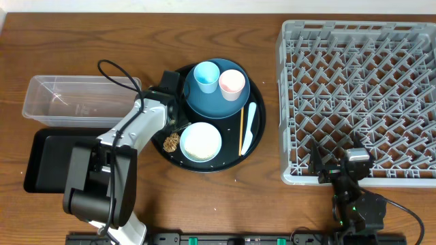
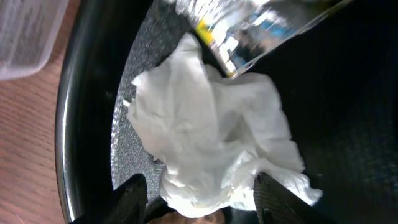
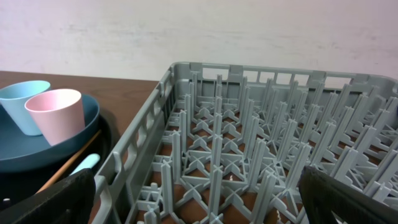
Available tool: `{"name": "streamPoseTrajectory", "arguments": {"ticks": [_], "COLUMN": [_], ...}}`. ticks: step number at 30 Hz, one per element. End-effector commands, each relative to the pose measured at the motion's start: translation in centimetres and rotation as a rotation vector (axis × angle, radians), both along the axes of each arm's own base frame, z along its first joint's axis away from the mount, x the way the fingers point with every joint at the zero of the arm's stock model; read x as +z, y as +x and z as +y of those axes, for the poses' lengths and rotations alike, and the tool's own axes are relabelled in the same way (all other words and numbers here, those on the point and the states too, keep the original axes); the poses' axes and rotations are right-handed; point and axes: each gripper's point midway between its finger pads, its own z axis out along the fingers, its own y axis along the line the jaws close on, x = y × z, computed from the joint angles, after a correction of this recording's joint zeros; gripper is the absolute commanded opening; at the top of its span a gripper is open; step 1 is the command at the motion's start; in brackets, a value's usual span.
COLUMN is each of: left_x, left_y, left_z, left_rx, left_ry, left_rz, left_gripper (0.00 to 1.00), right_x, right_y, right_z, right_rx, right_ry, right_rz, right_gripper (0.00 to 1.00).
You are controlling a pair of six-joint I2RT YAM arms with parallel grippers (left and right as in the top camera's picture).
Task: Sort waste into correct bins and load items into the dishwasher rack
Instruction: 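Close the left gripper on the crumpled white tissue, then carry the tissue left and drop it into the clear bin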
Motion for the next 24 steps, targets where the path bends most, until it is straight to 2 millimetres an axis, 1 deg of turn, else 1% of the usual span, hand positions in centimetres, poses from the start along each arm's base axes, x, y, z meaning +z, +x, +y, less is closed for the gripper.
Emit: {"name": "streamPoseTrajectory", "arguments": {"ticks": [1,2,3,4,5,8,10,12,13,14,15,16,19,20,21,24], "left_x": [-0.7,-0.7,-0.7,-0.7,-0.7,-0.3,0.6,1.7,2.4,3.5,4.1,4.9,7.9,9.2,10.1,13.2], "left_y": [-0.5,-0.5,-0.5,-0.6,-0.5,-0.1,0.2,0.4,0.6,0.9,1.0,1.1,1.5,1.5,1.6,1.7], "left_z": [0.5,0.5,0.5,0.5,0.5,0.4,0.3,0.3,0.2,0.2,0.2,0.1,0.1,0.0,0.0,0.8], "left_rx": [-0.002,-0.002,-0.002,-0.002,-0.002,-0.002,-0.010,-0.035,-0.043,-0.042,-0.041,-0.041,-0.039,-0.039,-0.038,-0.019], "left_ry": [0.025,0.025,0.025,0.025,0.024,0.021,0.018,0.018,0.016,0.009,0.004,0.000,-0.021,-0.029,-0.034,-0.019], "left_rz": [0.013,0.014,0.014,0.014,0.012,-0.001,-0.017,-0.037,-0.053,-0.086,-0.106,-0.128,-0.217,-0.256,-0.280,-0.379], "left_gripper": [0.56,0.55,0.45,0.38,0.34,0.27,0.23,0.13,0.10,0.07,0.06,0.06,0.06,0.06,0.06,0.06], "right_x": [-0.1,-0.1,-0.1,-0.1,-0.1,-0.1,-0.1,-0.1,-0.1,-0.1,-0.1,-0.1,-0.1,-0.1,-0.1,-0.1], "right_y": [0.0,0.0,0.0,0.0,0.0,0.0,0.0,0.0,0.0,0.0,0.0,0.0,0.0,0.0,0.0,0.0], "right_z": [0.1,0.1,0.1,0.1,0.1,0.1,0.1,0.1,0.1,0.1,0.1,0.1,0.1,0.1,0.1,0.1], "right_rx": [0.003,0.003,0.003,0.003,0.002,0.002,0.003,0.003,0.003,0.003,0.003,0.003,0.003,0.003,0.003,0.003], "right_ry": [-0.009,-0.009,-0.009,-0.009,-0.009,-0.009,-0.009,-0.009,-0.009,-0.009,-0.009,-0.009,-0.009,-0.009,-0.009,-0.009], "right_rz": [0.004,0.004,0.004,0.004,0.004,0.004,0.004,0.004,0.004,0.004,0.004,0.004,0.004,0.004,0.004,0.004], "right_gripper": [0.99,0.99,0.99,0.99,0.99,0.99,0.99,0.99,0.99,0.99,0.99,0.99,0.99,0.99,0.99,0.99]}}
